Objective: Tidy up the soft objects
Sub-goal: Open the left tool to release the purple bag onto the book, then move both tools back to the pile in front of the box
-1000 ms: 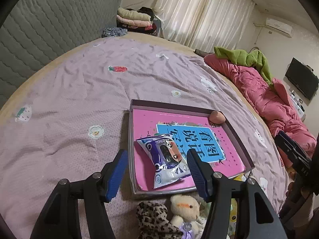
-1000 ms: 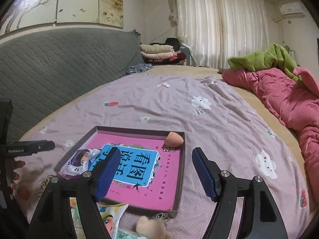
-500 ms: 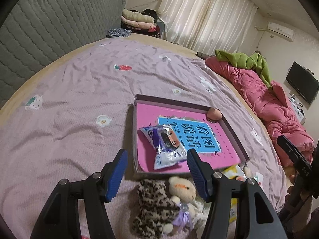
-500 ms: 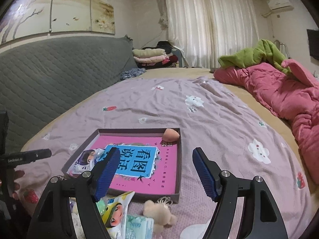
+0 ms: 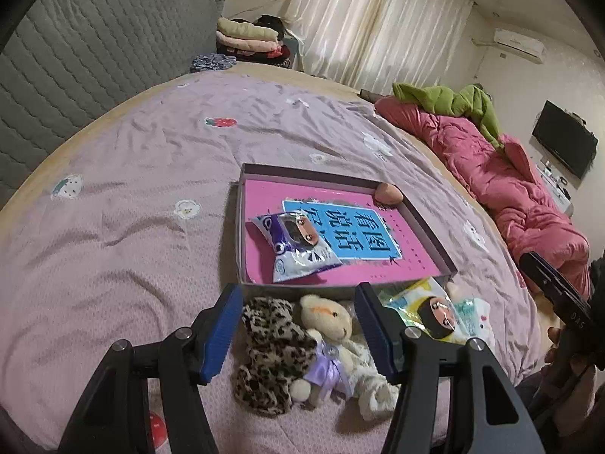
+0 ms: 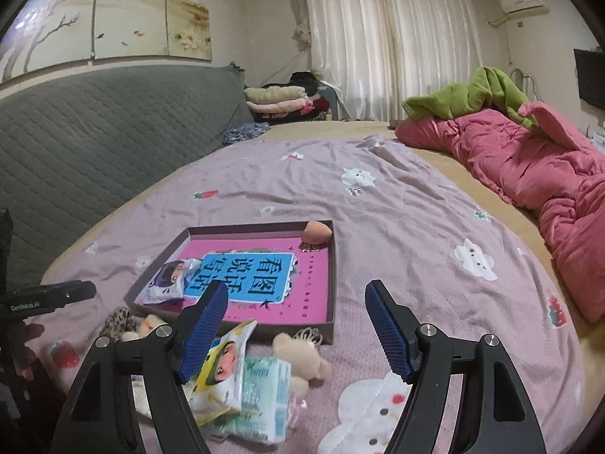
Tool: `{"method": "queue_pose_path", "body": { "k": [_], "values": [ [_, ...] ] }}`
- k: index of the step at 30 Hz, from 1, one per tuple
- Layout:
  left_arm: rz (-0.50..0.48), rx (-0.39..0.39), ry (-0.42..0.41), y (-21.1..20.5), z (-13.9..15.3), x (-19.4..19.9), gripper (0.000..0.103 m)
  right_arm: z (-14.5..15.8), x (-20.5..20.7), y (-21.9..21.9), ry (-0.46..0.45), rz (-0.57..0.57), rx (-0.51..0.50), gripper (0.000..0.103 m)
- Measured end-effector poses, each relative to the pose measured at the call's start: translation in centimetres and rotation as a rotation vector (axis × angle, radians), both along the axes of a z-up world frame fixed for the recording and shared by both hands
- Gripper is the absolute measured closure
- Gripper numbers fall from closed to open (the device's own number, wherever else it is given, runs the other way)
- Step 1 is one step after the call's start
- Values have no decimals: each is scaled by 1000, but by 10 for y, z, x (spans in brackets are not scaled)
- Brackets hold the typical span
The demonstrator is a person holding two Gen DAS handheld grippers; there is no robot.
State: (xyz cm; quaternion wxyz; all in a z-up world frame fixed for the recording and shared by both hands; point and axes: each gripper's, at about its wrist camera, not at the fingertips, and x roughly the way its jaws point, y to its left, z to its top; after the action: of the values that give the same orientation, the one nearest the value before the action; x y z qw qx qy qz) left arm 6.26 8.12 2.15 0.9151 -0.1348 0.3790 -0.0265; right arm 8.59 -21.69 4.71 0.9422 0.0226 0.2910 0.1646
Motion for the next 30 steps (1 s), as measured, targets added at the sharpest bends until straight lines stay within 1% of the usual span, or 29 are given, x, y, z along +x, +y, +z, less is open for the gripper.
{"method": "queue_pose_path", "body": {
  "k": [5, 13, 21, 23, 27, 30],
  "values": [
    [-7, 6, -1, -5, 2, -9, 42, -4, -14, 3, 17, 16, -22, 27],
    [-21, 14, 19, -15, -1, -22, 42, -13, -33, 15, 47, 49, -65, 27],
    [-27, 27, 38, -19, -4, -29, 42, -26, -42, 19, 112, 66, -82, 27],
    [-25, 28, 43, -18, -5, -30, 42, -29, -44, 20, 124, 80, -72, 27],
    [-21, 25, 54, -17, -8, -32, 42, -33, -46, 25, 162, 138, -9, 27],
    [-21, 31, 59, -17, -9, -32, 42, -38, -45, 32, 188, 170, 10, 27]
  ]
}}
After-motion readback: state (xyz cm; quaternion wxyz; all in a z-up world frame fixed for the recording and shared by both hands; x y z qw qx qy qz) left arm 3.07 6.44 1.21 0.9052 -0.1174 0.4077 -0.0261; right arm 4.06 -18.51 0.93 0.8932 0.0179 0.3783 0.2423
